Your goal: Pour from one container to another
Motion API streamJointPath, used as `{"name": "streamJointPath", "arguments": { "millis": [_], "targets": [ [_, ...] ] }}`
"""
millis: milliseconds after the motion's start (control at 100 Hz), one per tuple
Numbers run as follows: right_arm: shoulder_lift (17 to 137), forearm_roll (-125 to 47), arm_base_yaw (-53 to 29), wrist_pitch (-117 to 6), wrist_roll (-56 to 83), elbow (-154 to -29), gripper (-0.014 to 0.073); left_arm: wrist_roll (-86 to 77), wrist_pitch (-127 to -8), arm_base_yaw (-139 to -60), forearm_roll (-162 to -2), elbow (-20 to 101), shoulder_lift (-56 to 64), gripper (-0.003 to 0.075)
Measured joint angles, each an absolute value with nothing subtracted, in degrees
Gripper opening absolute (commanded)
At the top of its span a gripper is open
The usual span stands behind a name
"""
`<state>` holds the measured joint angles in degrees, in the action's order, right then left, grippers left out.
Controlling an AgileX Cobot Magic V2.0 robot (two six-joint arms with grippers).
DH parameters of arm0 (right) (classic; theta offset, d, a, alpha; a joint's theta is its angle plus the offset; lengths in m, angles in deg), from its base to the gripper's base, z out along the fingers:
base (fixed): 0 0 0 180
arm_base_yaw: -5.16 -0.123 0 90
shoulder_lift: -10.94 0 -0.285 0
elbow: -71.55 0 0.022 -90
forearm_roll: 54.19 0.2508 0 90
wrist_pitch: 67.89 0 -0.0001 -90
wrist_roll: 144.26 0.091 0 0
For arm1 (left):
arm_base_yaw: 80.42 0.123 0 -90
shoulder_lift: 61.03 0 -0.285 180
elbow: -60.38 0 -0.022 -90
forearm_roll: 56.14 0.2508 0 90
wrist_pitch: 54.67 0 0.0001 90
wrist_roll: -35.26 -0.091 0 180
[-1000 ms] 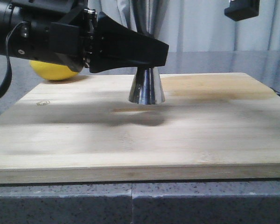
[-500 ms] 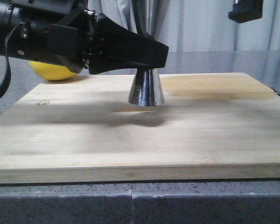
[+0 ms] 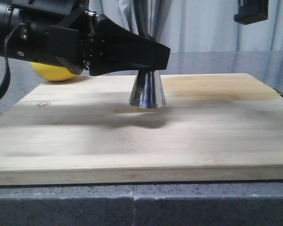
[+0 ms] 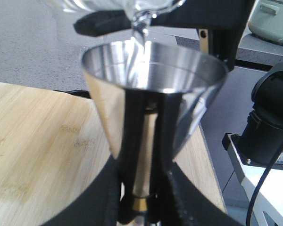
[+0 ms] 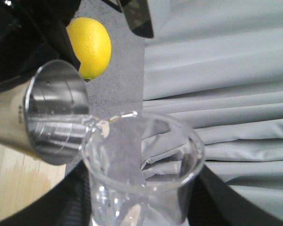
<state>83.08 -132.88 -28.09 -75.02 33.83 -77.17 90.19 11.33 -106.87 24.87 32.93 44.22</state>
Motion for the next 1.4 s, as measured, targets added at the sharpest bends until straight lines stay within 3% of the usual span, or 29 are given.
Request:
{"name": "streamJointPath", "arguments": {
  "millis": [1400],
  "targets": [
    [83.1, -138.6, -28.1, -75.0, 33.8, -79.2, 0.0195, 90.5, 11.3, -106.9, 25.3, 32.9, 44.2, -0.0019]
  ]
}}
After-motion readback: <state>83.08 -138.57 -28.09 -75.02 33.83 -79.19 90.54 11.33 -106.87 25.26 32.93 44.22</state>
